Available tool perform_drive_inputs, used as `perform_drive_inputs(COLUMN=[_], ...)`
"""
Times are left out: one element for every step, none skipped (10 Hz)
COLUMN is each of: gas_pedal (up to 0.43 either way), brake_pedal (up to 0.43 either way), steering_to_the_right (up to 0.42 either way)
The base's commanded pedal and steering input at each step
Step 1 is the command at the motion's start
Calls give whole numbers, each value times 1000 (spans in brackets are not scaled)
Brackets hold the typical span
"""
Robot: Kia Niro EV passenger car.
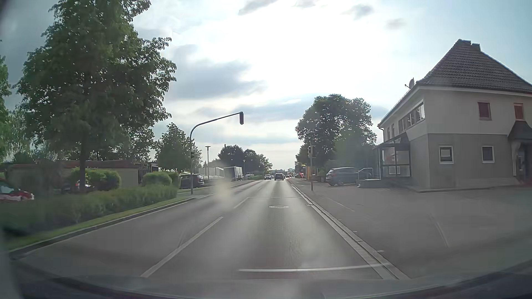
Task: Follow the waypoints while adhering to traffic rules and regulations
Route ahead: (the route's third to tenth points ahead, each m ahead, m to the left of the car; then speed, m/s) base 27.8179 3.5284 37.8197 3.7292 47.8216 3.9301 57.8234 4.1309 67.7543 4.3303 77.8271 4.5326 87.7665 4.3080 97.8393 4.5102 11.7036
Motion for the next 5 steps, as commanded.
perform_drive_inputs(gas_pedal=[197, 197, 189, 177, 177], brake_pedal=[0, 0, 0, 0, 0], steering_to_the_right=[-4, -4, -4, -5, -5])
